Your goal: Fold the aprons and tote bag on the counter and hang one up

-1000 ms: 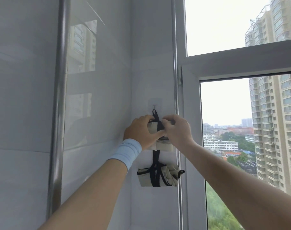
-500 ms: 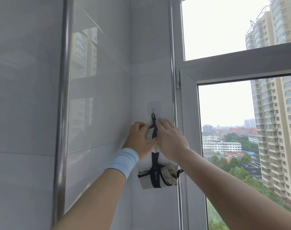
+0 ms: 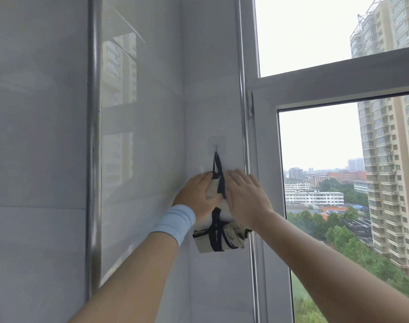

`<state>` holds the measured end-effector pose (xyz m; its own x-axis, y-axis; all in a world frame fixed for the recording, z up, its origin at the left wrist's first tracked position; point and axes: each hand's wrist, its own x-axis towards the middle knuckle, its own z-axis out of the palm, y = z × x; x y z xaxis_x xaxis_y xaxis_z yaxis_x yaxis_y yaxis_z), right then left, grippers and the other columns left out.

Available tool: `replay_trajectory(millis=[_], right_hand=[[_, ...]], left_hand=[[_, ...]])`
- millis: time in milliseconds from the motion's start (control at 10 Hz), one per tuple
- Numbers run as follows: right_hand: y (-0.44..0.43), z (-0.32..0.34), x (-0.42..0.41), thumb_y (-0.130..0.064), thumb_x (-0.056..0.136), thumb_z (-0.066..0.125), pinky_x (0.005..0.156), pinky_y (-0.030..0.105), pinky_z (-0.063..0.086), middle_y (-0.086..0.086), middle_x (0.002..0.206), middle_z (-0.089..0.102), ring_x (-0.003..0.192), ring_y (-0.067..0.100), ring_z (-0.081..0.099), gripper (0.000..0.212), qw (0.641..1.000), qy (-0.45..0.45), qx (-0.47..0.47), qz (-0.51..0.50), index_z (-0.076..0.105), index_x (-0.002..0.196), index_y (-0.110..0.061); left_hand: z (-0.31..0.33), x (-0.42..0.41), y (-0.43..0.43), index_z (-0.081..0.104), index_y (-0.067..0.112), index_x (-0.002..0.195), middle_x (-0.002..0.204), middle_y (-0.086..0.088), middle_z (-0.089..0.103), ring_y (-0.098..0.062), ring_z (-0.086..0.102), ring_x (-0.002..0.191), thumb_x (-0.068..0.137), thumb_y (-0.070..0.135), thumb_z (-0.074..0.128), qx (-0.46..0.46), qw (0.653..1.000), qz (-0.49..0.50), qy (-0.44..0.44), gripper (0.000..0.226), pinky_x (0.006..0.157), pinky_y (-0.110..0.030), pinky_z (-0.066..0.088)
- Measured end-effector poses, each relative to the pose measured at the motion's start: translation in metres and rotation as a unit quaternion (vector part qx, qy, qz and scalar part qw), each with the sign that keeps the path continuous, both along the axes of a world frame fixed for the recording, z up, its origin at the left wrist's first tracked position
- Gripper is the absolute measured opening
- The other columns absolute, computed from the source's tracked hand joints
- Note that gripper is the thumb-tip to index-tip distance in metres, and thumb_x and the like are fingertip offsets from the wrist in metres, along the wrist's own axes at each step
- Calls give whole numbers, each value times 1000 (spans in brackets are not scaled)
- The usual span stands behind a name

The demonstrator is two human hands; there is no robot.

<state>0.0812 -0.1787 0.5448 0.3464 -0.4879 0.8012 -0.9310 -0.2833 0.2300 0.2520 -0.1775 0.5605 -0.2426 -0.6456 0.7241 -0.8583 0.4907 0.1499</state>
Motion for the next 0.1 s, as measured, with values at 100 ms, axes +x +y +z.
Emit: replay_trajectory(millis=[100], right_hand=[[8, 5, -3, -38, 102, 22, 121, 44, 13, 7, 162, 19, 150, 24, 10, 62, 1000, 5, 28, 3, 13, 156, -7]], left_hand=[[13, -3, 14, 14, 20, 154, 162, 8, 8, -13, 6, 148, 93, 49, 49, -2, 1000, 7, -6, 76, 120, -35, 14]])
